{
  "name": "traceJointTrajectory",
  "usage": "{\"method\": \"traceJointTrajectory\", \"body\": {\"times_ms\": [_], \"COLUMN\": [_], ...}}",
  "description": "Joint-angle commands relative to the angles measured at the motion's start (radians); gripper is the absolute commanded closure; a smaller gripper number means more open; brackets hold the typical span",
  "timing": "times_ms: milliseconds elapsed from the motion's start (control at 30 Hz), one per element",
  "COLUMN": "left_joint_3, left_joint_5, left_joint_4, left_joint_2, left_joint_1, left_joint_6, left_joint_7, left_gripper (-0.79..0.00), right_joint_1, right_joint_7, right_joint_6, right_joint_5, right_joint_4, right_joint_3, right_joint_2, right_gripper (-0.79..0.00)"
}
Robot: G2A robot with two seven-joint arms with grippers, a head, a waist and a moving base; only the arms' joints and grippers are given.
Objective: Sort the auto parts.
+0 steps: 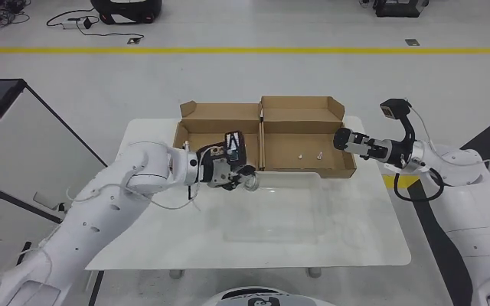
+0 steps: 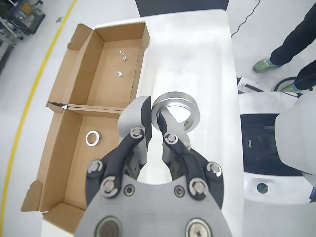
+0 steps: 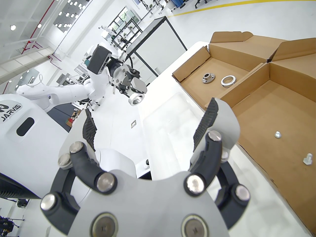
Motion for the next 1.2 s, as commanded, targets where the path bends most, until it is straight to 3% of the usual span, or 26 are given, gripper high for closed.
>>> {"method": "traceJointTrajectory", "body": {"times_ms": [0,233,300,533,800,1167], "left_joint_3": [-0.051,-0.211,-0.229,-0.238,-0.207,-0.28], "left_joint_5": [0.011,0.028,0.041,0.129,0.349,0.185], "left_joint_4": [-0.005,-0.009,-0.027,-0.057,-0.045,-0.123], "left_joint_2": [0.01,0.027,0.029,0.044,0.08,0.092], "left_joint_1": [0.042,0.164,0.192,0.234,0.246,0.294], "left_joint_6": [-0.038,-0.211,-0.211,-0.211,-0.211,-0.211], "left_joint_7": [0.085,0.429,0.525,0.902,1.458,1.458], "left_gripper": [0.0,0.0,0.0,0.0,0.0,0.0], "right_joint_1": [0.0,0.0,0.0,0.0,0.0,0.0], "right_joint_7": [0.0,0.0,0.0,0.0,0.0,0.0], "right_joint_6": [0.0,0.0,0.0,0.0,0.0,0.0], "right_joint_5": [0.0,0.0,0.0,0.0,0.0,0.0], "right_joint_4": [0.0,0.0,0.0,0.0,0.0,0.0], "right_joint_3": [0.0,0.0,0.0,0.0,0.0,0.0], "right_joint_2": [0.0,0.0,0.0,0.0,0.0,0.0], "right_gripper": [-0.785,-0.785,-0.785,-0.785,-0.785,-0.785]}}
